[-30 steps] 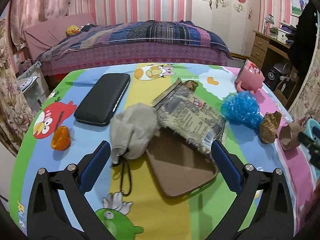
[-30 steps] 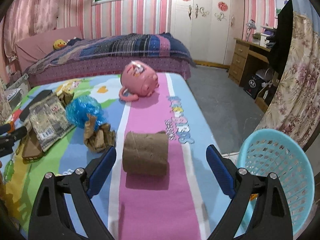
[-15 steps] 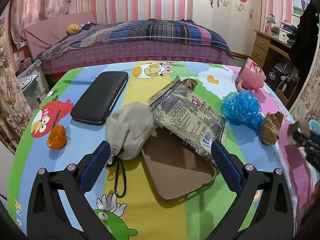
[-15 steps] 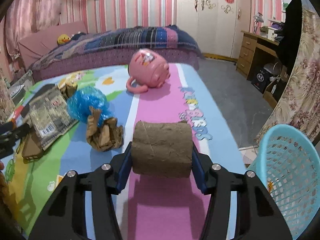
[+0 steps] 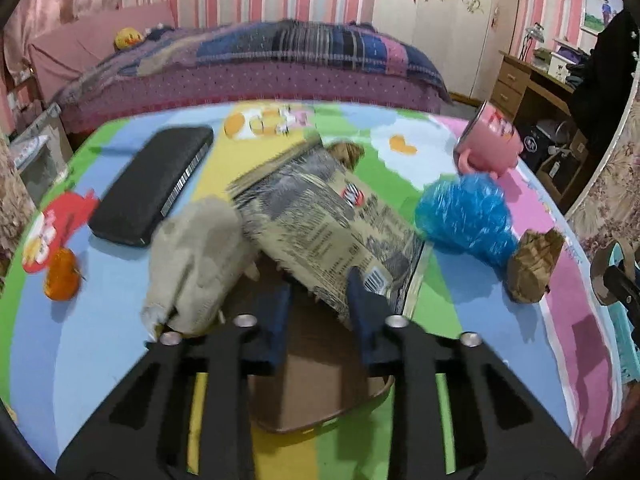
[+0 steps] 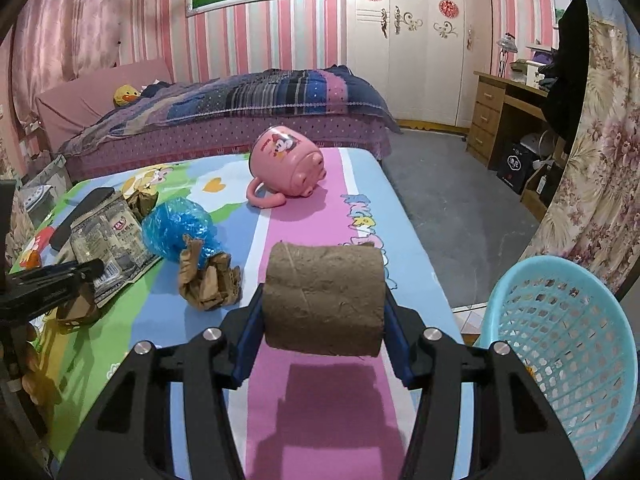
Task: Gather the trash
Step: 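Grasp the printed snack wrapper with the left gripper while the right gripper holds the tube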
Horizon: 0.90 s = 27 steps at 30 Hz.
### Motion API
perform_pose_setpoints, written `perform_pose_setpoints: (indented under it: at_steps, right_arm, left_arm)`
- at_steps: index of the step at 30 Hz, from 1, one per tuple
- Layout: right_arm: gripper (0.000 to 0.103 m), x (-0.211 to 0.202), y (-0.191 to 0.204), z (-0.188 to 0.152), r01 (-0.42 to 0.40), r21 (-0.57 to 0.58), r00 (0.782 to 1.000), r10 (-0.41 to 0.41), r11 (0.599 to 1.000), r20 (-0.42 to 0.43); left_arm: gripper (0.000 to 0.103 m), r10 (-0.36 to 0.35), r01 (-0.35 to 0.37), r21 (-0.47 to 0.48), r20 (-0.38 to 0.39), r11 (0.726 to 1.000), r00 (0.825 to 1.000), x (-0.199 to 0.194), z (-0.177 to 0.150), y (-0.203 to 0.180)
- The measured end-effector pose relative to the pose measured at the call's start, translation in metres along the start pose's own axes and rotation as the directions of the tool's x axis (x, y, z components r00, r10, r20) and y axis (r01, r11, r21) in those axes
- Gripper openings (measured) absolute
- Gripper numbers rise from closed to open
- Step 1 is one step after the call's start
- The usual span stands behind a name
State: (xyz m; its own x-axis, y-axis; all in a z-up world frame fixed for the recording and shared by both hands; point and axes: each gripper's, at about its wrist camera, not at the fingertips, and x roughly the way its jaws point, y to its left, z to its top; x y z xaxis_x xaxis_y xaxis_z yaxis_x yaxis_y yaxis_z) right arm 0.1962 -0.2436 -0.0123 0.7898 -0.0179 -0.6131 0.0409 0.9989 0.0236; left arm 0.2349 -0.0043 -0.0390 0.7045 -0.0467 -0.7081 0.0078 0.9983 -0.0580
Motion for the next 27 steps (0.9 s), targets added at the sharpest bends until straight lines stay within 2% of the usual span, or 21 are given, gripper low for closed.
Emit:
perform_pose_setpoints:
  at_steps: [5, 11, 15, 19, 27]
  right_arm:
    - [0.053, -0.007, -0.005, 0.002, 0.003, 0.007, 1.000, -0.003, 1.000, 0.017]
    - [0.053, -0.016, -0.010, 0.004, 0.011, 0.009, 0.999, -0.012, 1.000, 0.032]
    - [0.053, -0.023, -0.012, 0.005, 0.014, 0.000, 0.999, -0.014, 1.000, 0.044]
    - [0.053, -0.028, -0.014, 0.006, 0.003, -0.002, 0.999, -0.003, 1.000, 0.043]
    - [0.053, -0.044, -0.024, 0.004, 0.003, 0.002, 0.999, -0.003, 1.000, 0.053]
  left_arm:
    - [0.010, 0.005, -0.006, 0.007, 0.061, 1.000, 0.998, -0.017, 0.003, 0.004]
    - [0.004, 0.015, -0.017, 0.012, 0.131, 1.000, 0.991, -0.043, 0.003, 0.009]
    - [0.003, 0.025, -0.031, 0.030, 0.170, 0.999, 0.985, -0.059, 0.002, 0.006]
    - [0.002, 0.026, -0.033, 0.038, 0.175, 0.999, 0.984, -0.065, 0.001, 0.002]
    - [0.001, -0.008, -0.007, 0.073, 0.196, 0.997, 0.981, -0.084, -0.001, -0.017]
